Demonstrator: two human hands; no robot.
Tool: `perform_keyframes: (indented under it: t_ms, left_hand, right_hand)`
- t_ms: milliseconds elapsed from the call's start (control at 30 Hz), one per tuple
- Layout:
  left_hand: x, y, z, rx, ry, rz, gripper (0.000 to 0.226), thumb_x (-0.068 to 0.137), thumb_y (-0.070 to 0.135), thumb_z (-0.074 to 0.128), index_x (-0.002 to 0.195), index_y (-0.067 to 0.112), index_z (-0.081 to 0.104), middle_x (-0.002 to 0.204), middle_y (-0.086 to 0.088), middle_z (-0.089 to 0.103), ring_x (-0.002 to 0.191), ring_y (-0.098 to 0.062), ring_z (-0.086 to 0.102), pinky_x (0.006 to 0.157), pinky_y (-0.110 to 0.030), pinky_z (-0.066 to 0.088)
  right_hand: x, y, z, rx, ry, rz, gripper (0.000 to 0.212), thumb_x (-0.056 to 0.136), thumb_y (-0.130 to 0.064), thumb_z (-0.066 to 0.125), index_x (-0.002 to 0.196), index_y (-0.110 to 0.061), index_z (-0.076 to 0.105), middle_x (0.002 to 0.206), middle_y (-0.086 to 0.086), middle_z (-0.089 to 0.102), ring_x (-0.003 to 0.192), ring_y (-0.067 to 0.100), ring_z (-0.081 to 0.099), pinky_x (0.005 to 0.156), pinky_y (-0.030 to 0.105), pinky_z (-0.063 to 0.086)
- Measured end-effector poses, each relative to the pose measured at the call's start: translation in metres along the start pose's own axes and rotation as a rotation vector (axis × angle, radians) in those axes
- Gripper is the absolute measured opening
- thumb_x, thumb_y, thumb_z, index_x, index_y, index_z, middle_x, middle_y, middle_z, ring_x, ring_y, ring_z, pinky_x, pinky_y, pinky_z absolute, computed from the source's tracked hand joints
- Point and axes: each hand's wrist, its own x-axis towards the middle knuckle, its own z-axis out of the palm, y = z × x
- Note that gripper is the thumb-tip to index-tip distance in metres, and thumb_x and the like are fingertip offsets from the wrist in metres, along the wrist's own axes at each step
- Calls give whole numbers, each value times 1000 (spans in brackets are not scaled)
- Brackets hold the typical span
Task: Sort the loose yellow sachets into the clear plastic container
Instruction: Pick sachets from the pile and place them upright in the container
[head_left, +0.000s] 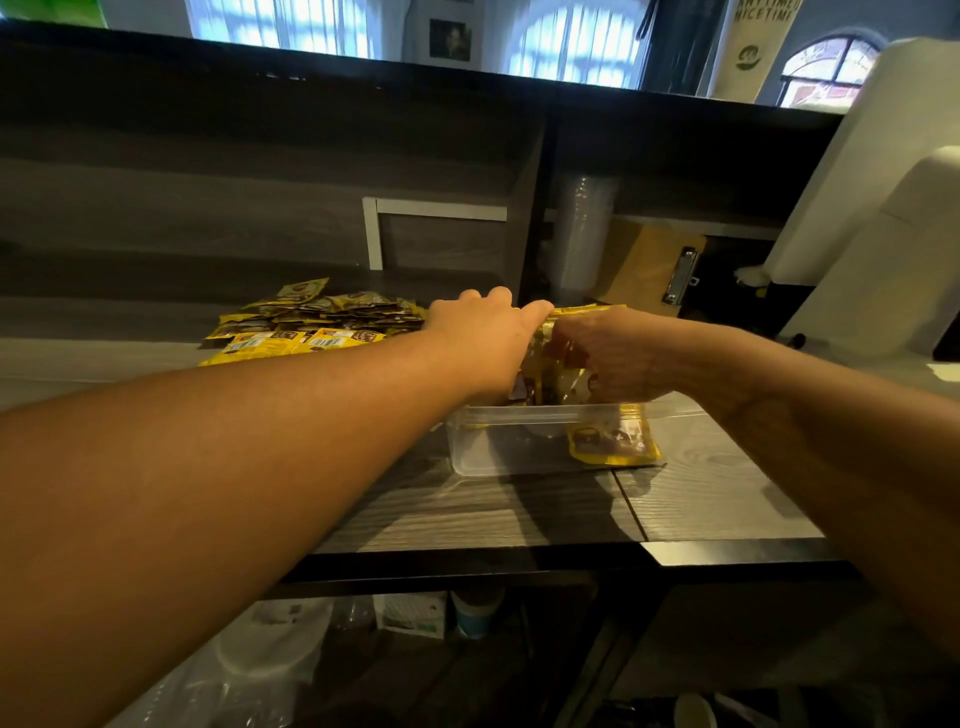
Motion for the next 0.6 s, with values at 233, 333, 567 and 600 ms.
perform_keyframes:
  t_ms: [233, 333, 567, 600]
  left_hand:
    - [1, -1, 2, -5, 10, -6, 91, 88, 29, 73, 156, 37, 12, 143, -9, 42, 129, -34, 43, 95, -51, 46]
    - [3, -3, 0, -79, -40, -17, 99, 83, 32, 77, 155, 41, 10, 145, -7, 40, 133, -35, 39, 100, -54, 43]
    - [10, 3, -4, -155, -65, 10, 105, 72, 63, 75, 153, 44, 12, 142, -6, 42, 133, -35, 39, 105, -63, 35]
    - [11, 3, -3, -151, -57, 9, 103, 72, 63, 75, 153, 43, 14, 140, -6, 43, 132, -35, 40, 105, -63, 35]
  right_hand:
    - [-11, 11, -13, 145, -29, 30, 46, 84, -27, 73, 126, -28, 55, 118, 2, 55, 101, 19, 58, 85, 31, 55]
    - [-15, 21, -16, 452, 222, -1, 31, 82, -10, 74, 106, -25, 63, 111, -3, 55, 103, 17, 57, 79, 25, 54]
    - [-11, 15, 1, 605, 452, 4, 34, 82, -4, 73, 107, -27, 66, 108, -7, 59, 104, 11, 57, 81, 24, 54]
    - [-10, 15, 3, 622, 453, 3, 35, 83, -5, 73, 108, -28, 65, 108, -7, 59, 103, 11, 57, 81, 25, 55]
